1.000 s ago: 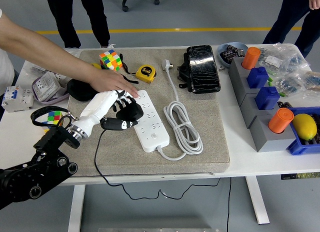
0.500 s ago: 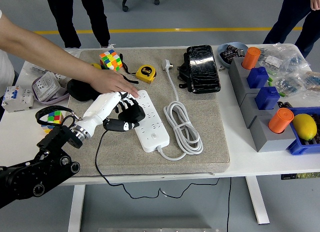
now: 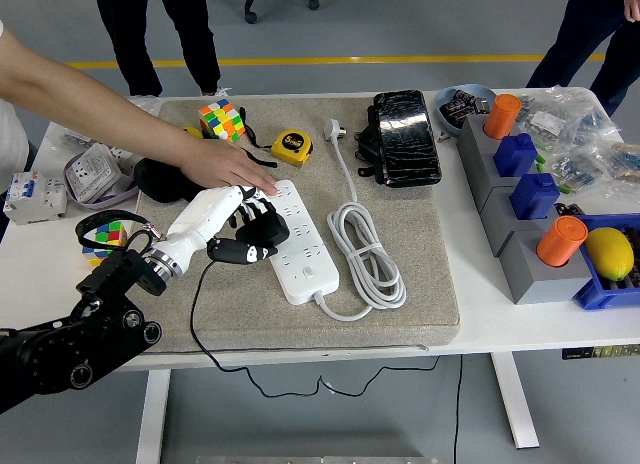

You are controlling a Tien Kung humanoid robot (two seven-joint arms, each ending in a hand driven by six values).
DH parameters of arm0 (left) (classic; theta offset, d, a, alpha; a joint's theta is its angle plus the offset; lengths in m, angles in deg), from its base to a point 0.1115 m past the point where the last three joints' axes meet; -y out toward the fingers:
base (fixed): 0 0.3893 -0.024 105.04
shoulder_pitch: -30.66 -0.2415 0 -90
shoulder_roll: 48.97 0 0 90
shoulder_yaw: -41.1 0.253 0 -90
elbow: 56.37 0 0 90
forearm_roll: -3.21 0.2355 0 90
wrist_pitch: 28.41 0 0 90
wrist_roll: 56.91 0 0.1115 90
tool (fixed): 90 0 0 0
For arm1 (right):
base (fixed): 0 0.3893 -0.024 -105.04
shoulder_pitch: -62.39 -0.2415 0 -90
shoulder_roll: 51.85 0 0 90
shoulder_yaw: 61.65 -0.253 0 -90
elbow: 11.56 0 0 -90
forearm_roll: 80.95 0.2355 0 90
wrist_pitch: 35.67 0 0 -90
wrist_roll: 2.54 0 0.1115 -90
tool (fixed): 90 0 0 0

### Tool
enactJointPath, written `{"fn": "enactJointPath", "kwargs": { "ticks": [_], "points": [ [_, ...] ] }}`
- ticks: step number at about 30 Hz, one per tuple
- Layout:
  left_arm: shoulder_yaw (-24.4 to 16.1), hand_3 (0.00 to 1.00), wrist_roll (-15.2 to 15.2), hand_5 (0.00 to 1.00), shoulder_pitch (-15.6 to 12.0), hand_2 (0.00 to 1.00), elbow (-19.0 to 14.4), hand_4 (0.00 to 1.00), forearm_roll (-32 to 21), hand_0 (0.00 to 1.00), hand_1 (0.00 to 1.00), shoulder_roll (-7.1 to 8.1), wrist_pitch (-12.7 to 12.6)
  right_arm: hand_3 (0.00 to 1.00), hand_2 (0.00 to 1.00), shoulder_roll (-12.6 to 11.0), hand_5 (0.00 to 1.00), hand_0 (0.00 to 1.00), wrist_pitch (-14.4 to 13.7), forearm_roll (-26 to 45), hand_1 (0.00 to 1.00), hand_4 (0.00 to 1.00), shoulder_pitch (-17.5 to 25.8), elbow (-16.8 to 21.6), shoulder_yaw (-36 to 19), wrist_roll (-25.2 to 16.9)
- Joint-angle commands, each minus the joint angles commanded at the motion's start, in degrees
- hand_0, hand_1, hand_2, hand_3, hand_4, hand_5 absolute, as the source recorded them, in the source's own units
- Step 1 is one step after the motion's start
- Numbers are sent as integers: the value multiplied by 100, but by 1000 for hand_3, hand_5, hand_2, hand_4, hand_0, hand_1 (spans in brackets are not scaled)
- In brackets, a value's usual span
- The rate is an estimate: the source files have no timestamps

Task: Put the plug near the board,insert it into the board,press the button,pull the plug out

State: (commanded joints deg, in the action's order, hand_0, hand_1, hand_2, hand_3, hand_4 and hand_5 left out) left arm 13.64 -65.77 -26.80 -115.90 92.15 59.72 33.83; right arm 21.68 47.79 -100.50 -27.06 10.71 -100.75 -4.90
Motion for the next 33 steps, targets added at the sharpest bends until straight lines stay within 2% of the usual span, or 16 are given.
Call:
{"fn": "enactJointPath", "kwargs": {
  "ticks": [17,33],
  "points": [
    [79,549,-5,2,43,457,170,791,1,282,419,-31,-4,549,644,-4,500,577,-3,3,657,931,-5,8,4,-7],
    [125,549,-22,2,21,457,271,791,-17,282,420,1,-8,548,644,-8,500,579,-4,-5,657,930,9,18,5,-7]
  ]
}}
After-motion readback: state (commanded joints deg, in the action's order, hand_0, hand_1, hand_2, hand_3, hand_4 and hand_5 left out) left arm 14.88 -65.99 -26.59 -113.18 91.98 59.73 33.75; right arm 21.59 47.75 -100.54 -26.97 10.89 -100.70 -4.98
